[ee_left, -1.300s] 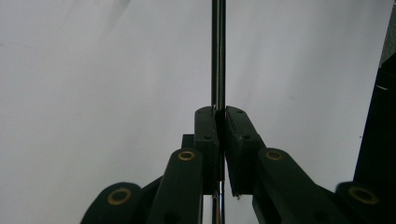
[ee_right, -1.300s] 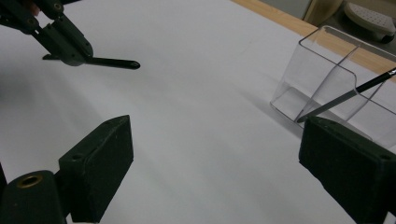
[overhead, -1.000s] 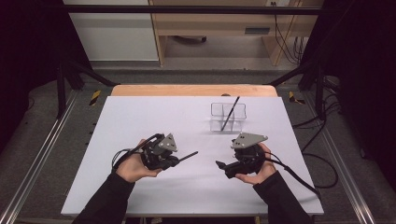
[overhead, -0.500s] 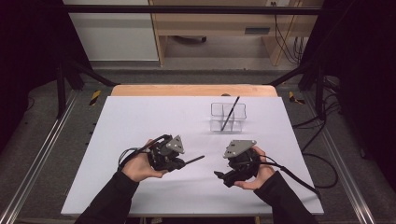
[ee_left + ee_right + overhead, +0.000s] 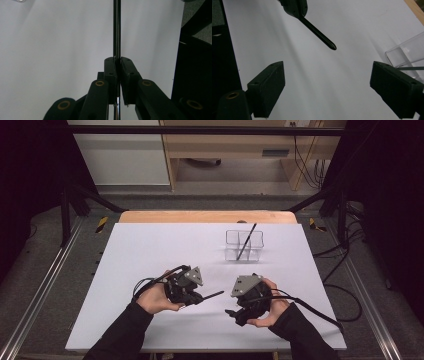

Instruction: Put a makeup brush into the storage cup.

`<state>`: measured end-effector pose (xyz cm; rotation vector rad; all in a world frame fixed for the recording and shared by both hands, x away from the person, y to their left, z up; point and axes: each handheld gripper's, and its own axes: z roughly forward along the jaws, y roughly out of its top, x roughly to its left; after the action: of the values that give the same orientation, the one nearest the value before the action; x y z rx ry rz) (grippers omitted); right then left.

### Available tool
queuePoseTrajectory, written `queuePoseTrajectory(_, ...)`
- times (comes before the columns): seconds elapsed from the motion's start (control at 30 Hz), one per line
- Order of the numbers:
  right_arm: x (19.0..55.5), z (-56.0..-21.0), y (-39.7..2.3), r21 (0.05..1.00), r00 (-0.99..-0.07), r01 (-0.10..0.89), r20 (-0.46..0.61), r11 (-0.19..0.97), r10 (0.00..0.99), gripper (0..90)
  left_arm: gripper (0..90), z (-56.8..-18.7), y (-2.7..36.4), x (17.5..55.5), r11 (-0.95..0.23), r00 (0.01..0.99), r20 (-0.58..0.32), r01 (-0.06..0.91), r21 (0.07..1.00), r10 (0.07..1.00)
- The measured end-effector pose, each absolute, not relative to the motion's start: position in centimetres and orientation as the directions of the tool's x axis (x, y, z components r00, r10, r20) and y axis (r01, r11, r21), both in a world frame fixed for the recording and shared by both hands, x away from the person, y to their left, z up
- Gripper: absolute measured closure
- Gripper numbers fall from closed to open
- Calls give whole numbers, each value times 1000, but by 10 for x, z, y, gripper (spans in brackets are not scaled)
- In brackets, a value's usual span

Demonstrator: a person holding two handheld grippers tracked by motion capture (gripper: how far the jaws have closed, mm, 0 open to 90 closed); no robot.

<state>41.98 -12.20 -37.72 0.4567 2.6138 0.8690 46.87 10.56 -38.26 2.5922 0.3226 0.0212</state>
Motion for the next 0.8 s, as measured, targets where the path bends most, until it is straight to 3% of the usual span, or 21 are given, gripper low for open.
queuePoseTrajectory(0.23, 418, -378, -114, 605, -900, 156, -239, 781, 365, 132, 833, -385, 102, 472, -823, 971, -88, 236, 517, 223)
queuePoseTrajectory(0.8, 418, -378, -103, 568, -913, 108, -268, 816, 308, 150, 833, -379, 91, 468, -816, 983, -82, 184, 548, 166)
